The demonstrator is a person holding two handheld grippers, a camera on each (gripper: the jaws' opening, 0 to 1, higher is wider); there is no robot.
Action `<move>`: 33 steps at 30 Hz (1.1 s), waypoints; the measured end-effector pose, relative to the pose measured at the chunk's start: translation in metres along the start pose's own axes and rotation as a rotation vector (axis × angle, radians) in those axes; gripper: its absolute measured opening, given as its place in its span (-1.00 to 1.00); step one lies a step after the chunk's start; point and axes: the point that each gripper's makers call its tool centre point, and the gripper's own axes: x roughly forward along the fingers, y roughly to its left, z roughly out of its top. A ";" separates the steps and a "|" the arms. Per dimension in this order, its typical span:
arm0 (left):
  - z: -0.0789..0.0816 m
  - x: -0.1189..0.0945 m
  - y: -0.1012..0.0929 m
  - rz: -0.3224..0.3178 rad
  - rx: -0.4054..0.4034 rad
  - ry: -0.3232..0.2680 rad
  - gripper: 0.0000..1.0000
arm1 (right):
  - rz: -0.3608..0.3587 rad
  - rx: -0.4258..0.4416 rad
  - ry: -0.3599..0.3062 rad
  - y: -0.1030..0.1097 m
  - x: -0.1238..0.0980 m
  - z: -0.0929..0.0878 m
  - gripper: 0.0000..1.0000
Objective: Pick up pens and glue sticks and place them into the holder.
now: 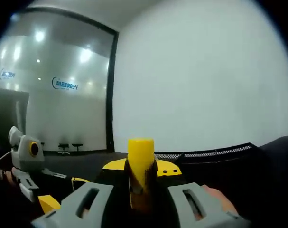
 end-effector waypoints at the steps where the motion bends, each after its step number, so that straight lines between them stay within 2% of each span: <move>1: -0.001 0.000 0.000 0.004 0.001 0.003 0.37 | 0.004 -0.003 0.007 0.000 -0.001 0.000 -0.64; 11: -0.001 -0.001 -0.001 0.010 0.002 0.005 0.35 | -0.013 -0.009 0.085 -0.005 -0.005 -0.003 -0.64; 19: -0.003 0.001 0.002 0.011 0.013 0.018 0.34 | 0.010 -0.044 0.130 0.002 0.002 -0.015 -0.64; 29: 0.000 0.006 0.009 0.005 0.014 0.021 0.33 | -0.009 0.007 0.173 -0.006 0.006 -0.026 -0.64; 33: -0.001 0.007 0.008 -0.001 0.016 0.024 0.33 | -0.011 -0.014 0.209 -0.005 0.008 -0.034 -0.64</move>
